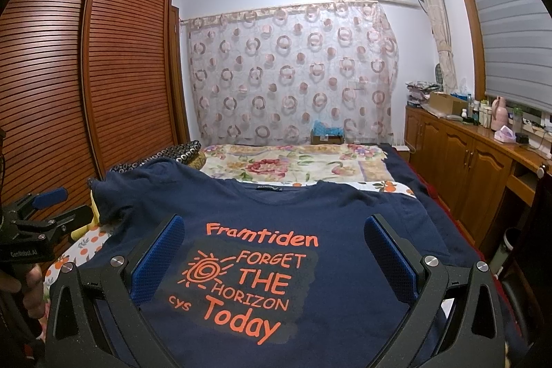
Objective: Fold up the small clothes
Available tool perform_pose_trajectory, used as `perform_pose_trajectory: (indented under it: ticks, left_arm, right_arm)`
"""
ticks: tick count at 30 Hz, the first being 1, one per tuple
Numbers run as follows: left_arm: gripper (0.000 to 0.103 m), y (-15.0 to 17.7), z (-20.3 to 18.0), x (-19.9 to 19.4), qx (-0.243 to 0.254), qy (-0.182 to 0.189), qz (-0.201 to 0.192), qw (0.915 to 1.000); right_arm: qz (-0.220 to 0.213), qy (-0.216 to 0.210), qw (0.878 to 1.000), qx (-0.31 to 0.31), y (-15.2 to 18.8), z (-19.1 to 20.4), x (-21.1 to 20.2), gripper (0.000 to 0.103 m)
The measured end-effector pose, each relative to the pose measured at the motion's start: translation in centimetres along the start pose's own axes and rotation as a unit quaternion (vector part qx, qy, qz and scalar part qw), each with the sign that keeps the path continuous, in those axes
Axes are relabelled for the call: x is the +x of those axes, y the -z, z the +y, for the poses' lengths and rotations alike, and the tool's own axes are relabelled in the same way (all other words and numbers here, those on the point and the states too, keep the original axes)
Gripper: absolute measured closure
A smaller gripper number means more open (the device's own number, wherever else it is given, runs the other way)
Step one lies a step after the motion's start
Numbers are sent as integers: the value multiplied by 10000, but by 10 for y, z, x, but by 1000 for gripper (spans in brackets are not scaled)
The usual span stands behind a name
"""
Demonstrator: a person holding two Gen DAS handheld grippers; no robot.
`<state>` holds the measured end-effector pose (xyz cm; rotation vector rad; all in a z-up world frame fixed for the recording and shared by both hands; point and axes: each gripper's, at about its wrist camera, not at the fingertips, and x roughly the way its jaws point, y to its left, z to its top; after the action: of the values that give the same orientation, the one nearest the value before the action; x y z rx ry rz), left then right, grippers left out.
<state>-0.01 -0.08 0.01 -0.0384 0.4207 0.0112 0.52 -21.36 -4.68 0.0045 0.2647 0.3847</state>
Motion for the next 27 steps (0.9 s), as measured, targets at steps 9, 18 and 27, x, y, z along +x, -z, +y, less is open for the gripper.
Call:
perform_pose_trajectory:
  ticks: [9,18,27]
  left_arm:
    - [0,0,0,0,6,-2,0,10000]
    - [0,-4,-4,2,-4,11,44,10000]
    - [0,9,0,18,-21,-17,313,9995]
  right_arm:
    - [6,-25,10000,1,0,-1,-1,0]
    - [40,-40,10000,-18,0,-2,2,0]
    - [261,-192,9995,-71,3,-4,17,0]
